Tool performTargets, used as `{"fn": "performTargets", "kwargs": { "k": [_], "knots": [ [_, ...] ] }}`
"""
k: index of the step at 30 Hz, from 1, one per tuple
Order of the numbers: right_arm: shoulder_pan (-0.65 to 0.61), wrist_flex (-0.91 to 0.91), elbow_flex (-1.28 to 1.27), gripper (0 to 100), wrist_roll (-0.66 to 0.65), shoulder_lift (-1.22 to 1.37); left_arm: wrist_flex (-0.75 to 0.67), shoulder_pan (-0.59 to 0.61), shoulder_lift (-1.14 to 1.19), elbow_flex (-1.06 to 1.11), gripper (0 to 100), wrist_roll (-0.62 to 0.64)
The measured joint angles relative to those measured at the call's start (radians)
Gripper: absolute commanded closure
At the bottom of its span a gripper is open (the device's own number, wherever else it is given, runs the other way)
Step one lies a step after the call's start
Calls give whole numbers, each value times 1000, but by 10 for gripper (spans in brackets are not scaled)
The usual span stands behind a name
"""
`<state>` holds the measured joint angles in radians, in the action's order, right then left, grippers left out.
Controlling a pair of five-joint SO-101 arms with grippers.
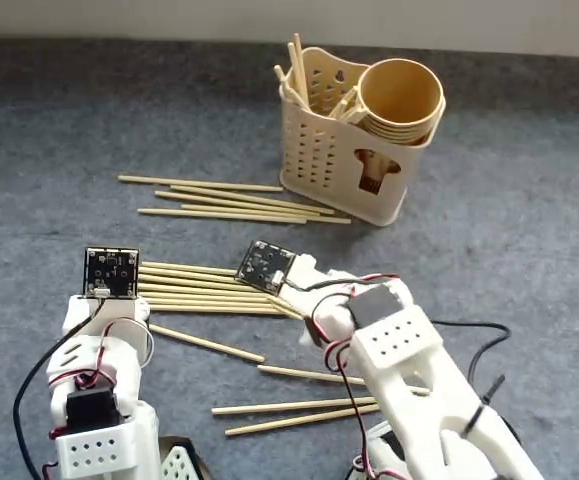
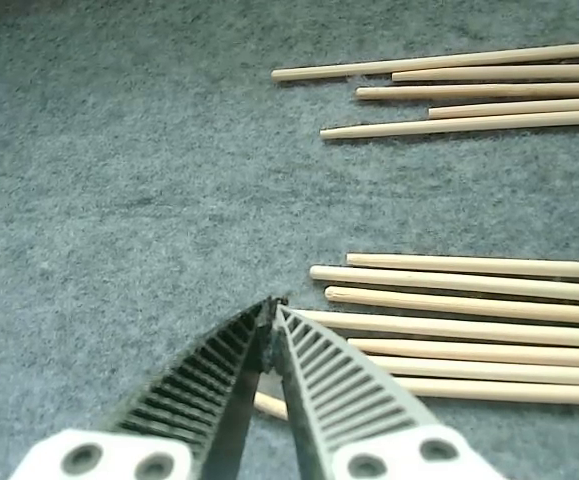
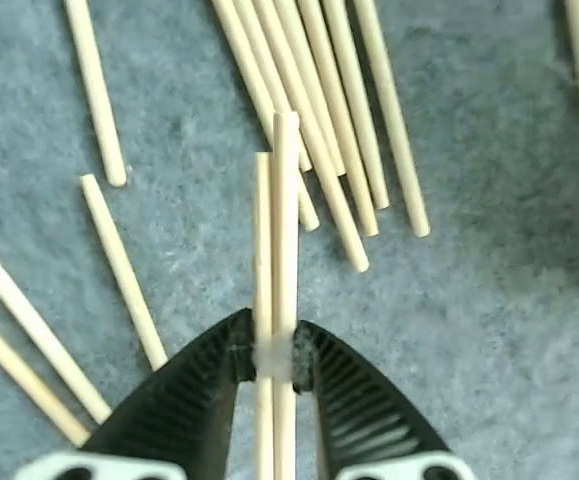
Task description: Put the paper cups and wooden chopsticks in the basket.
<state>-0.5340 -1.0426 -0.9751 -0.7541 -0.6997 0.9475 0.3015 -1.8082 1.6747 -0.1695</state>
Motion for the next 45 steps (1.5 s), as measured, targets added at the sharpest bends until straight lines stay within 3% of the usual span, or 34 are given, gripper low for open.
{"fn": "performTargets", "kwargs": {
  "k": [10,18,26,45],
  "knots": [
    [0,-3,3,993,3,-230,0,0,0,0,993,0],
    [64,112,181,993,204,-267,0,0,0,0,993,0],
    [81,325,333,993,359,-267,0,0,0,0,993,0],
    [97,931,353,993,371,-264,0,0,0,0,993,0]
  ]
}}
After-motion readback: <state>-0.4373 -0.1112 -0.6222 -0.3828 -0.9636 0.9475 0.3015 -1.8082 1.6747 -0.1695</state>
